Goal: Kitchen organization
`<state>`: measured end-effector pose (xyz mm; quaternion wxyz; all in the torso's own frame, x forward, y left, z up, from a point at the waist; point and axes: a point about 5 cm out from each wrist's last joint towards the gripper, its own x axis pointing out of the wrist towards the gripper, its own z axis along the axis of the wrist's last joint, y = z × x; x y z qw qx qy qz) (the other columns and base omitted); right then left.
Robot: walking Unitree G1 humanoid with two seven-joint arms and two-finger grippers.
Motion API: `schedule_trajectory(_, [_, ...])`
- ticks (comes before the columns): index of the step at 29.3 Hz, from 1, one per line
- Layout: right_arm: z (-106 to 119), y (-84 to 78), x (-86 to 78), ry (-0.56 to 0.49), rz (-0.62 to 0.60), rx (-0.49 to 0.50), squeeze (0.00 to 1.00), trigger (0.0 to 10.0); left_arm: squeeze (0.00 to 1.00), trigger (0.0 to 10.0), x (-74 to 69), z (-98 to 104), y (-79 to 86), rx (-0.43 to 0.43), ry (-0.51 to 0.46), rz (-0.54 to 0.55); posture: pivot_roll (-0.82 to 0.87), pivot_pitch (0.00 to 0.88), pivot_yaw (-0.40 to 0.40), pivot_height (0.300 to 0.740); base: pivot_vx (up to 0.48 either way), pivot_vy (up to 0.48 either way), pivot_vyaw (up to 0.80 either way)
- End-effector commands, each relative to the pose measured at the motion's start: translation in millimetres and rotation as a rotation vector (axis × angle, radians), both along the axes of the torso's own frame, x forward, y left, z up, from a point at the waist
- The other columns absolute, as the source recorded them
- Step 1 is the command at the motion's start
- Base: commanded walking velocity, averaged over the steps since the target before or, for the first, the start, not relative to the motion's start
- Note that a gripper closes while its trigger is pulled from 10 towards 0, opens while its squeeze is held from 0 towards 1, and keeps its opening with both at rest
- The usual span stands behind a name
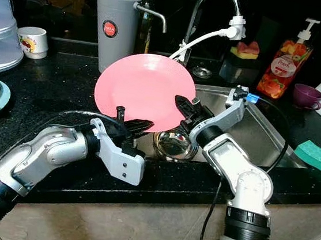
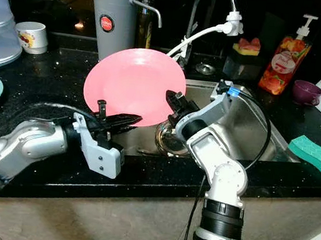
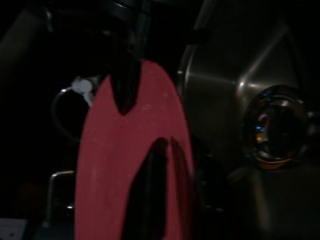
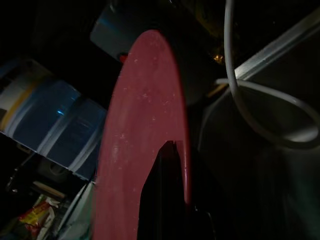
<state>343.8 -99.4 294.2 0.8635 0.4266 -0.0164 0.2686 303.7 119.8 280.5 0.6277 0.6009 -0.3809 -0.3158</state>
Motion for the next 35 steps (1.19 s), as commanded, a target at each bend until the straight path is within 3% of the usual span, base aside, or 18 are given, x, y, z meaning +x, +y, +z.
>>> schedule_trajectory(1, [-3.0,-3.5,1.3,0.019,-0.017,-0.008,0.0,0.0,1.0,10.0,-1.1,6.3,2.4,-0.032,0.0,-0.006,0.12,0.141,-0.093,0.74,0.0,0.0,0.0])
schedule_trajectory(2, [-3.4,-4.2,1.9,0.021,-0.025,-0.013,0.0,0.0,1.0,10.0,-0.9,7.1,2.9,-0.04,-0.001,-0.003,0.12,0.141,-0.093,0.74,0.0,0.0,0.0])
schedule_trajectory(3, [-4.8,-6.0,3.4,0.027,-0.045,-0.029,0.0,10.0,1.0,10.0,0.2,8.6,4.6,-0.066,-0.01,0.02,0.12,0.141,-0.093,0.74,0.0,0.0,0.0])
schedule_trajectory(4, [-4.8,-6.0,3.4,0.027,-0.045,-0.029,0.0,10.0,1.0,10.0,0.2,8.6,4.6,-0.066,-0.01,0.02,0.12,0.141,-0.093,0.74,0.0,0.0,0.0])
schedule_trajectory(5, [-5.0,-7.0,3.6,0.023,-0.056,-0.036,0.0,10.0,0.89,10.0,0.4,8.8,5.3,-0.083,-0.013,0.03,0.12,0.14,-0.09,0.74,0.0,0.0,0.0])
schedule_trajectory(6, [-4.8,-7.9,3.8,0.019,-0.063,-0.039,0.0,10.0,0.0,10.0,0.1,8.4,5.6,-0.097,-0.011,0.035,0.12,0.14,-0.09,0.74,0.0,0.0,0.0])
schedule_trajectory(10, [-1.9,-13.5,5.6,-0.004,-0.107,-0.036,0.0,10.0,0.0,10.0,-0.8,2.6,5.7,-0.158,0.054,0.05,0.12,0.14,-0.09,0.74,0.0,0.0,0.0])
schedule_trajectory(11, [1.8,-23.4,8.5,-0.016,-0.171,-0.022,0.0,10.0,0.0,10.0,-3.2,-2.3,4.8,-0.212,0.128,0.058,0.12,0.141,-0.092,0.74,0.0,0.0,0.0])
schedule_trajectory(15, [4.6,-34.3,11.4,-0.026,-0.241,-0.024,0.0,10.0,0.0,10.0,-3.9,-4.4,4.2,-0.282,0.211,0.069,0.12,0.14,-0.094,0.74,0.0,0.0,0.0])
schedule_trajectory(19, [12.4,-59.0,15.9,-0.078,-0.407,-0.056,0.0,10.0,0.0,10.0,-2.6,3.3,2.7,-0.567,0.449,0.073,0.12,0.138,-0.092,0.74,0.0,0.0,0.0])
schedule_trajectory(20, [12.9,-63.6,16.8,-0.104,-0.458,-0.131,0.0,10.0,0.0,10.0,0.8,6.0,4.0,-0.662,0.517,0.093,0.12,0.138,-0.092,0.74,0.0,0.0,0.0])
schedule_trajectory(22, [7.7,-63.0,18.7,-0.119,-0.491,-0.26,0.0,10.0,0.0,10.0,6.4,8.1,6.3,-0.789,0.617,0.128,0.12,0.135,-0.089,0.74,0.0,0.0,0.0])
schedule_trajectory(23, [7.7,-63.0,18.7,-0.119,-0.491,-0.26,0.0,10.0,0.0,10.0,6.4,8.1,6.3,-0.789,0.617,0.128,0.12,0.135,-0.089,0.74,0.0,0.0,0.0])
schedule_trajectory(26, [-7.8,-55.1,22.6,-0.111,-0.506,-0.444,0.0,10.0,0.0,10.0,15.2,7.8,9.4,-0.937,0.786,0.21,0.12,0.133,-0.089,0.74,0.0,0.0,0.0])
schedule_trajectory(28, [-10.9,-52.9,23.0,-0.12,-0.511,-0.483,0.0,10.0,0.0,10.0,17.5,7.1,9.8,-0.963,0.836,0.238,0.12,0.133,-0.089,0.74,0.0,0.0,0.0])
schedule_trajectory(29, [-18.7,-45.7,23.5,-0.144,-0.511,-0.581,0.0,10.0,0.0,10.0,22.2,10.0,12.5,-1.061,0.919,0.299,0.12,0.131,-0.093,0.74,0.0,0.0,0.0])
schedule_trajectory(30, [-22.0,-42.1,23.7,-0.156,-0.508,-0.62,0.0,10.0,0.0,10.0,22.4,12.5,14.0,-1.107,0.972,0.312,0.12,0.131,-0.093,0.74,0.0,0.0,0.0])
schedule_trajectory(35, [-29.6,-33.6,23.9,-0.181,-0.493,-0.661,0.0,10.0,0.0,10.0,23.5,17.5,19.6,-1.231,1.101,0.368,0.12,0.131,-0.093,0.74,0.0,0.0,0.0])
